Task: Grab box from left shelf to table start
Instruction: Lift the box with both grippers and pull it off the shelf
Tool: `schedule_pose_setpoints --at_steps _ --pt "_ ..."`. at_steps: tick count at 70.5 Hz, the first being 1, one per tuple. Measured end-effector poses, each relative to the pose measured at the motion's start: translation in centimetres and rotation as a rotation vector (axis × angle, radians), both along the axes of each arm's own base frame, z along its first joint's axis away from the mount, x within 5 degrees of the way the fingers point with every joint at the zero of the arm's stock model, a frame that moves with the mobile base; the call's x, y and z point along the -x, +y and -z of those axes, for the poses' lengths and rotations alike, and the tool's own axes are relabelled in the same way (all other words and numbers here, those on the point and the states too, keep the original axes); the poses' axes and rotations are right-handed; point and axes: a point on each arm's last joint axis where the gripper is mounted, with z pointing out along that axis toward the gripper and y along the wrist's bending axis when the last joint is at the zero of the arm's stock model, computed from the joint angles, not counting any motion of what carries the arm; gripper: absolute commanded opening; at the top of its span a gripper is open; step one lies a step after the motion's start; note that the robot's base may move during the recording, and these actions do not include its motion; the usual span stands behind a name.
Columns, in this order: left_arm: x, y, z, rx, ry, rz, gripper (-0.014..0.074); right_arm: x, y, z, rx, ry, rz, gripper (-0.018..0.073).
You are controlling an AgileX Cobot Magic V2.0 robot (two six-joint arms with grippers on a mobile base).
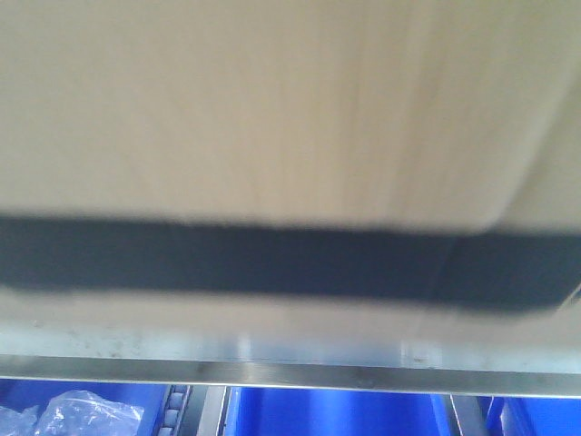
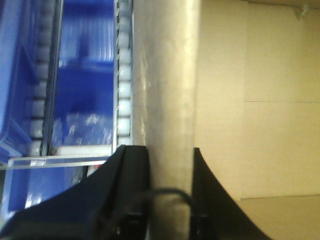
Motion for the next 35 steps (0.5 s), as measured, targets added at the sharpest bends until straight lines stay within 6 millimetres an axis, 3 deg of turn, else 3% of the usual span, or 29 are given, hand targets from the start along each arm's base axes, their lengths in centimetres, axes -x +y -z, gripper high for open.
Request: schedule_pose_setpoints --at_steps 18,35 --pt "4.9 1.3 -0.4 0.04 -0.083 0.013 -0.0095 5.2 0.3 -0.1 -0.027 -0.144 -0.019 0.006" --pt "6.7 1.8 -0.3 0.047 -0.105 0.013 -0.0099 6.5 0.4 0.1 -0.036 -0.175 -0.033 0.006"
